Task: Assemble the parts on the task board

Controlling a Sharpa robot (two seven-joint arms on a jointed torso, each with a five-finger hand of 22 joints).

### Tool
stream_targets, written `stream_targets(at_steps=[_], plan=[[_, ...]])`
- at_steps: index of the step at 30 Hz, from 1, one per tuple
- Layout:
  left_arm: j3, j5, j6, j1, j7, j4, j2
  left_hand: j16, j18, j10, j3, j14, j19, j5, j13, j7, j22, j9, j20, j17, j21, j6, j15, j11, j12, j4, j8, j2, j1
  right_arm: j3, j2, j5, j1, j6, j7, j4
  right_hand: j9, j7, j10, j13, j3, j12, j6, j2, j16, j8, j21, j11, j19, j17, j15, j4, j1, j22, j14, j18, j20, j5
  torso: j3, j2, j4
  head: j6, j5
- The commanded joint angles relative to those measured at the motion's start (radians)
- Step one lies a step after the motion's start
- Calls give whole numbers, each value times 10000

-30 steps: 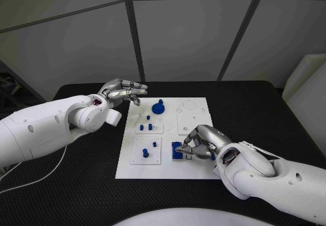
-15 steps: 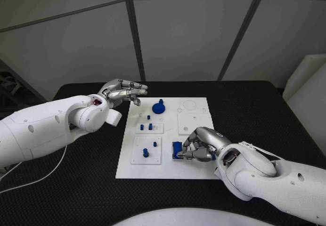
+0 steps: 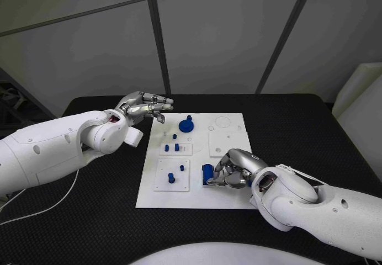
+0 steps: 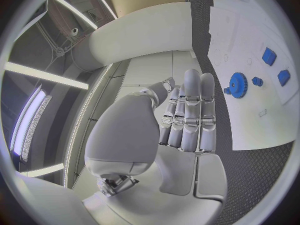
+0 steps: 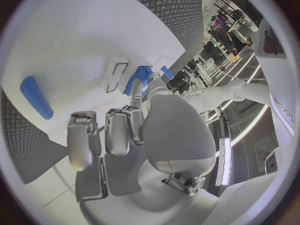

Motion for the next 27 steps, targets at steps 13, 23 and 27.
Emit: stream_targets(at_steps=[13, 23, 27], plan=[[5, 35, 29, 12, 7, 20, -22, -39, -111, -63, -41, -7, -14, -20, 12, -6, -17, -13, 13, -17, -44, -63, -6, 15, -58, 4, -63, 83, -64, 17, 47, 144, 26, 1327, 16, -90, 87, 50, 473, 1156, -321, -26, 21, -128, 11, -66, 32, -12, 1036, 119, -34, -124, 58, 2635, 526, -74, -62, -39, 7, -15, -27, -1, 11], [4, 35, 42, 12, -11, -4, -23, -44, -109, -63, -38, -6, -11, -17, 12, -7, -19, -13, 12, -18, -49, -61, -9, 13, -58, -3, -63, 83, -54, 13, -149, 206, 26, 1082, 133, 140, 141, 90, 457, 1150, -562, -75, -5, -497, -18, -114, 32, 18, 1036, 87, -5, 163, -271, 2635, 515, -74, -38, -41, 19, -13, -22, 15, -10], [4, 35, 34, 11, -8, -5, -36, -44, -109, -63, -38, -6, -11, -17, 12, -7, -19, -13, 12, -18, -49, -61, -9, 13, -58, -3, -63, 83, -54, 11, -403, 238, 25, 415, 382, 377, 142, 117, 441, 1131, -591, -126, -95, -612, -52, -176, 32, 33, 1036, 39, -5, 285, -334, 2635, 502, -74, -35, -42, 18, -7, -31, 34, -16]])
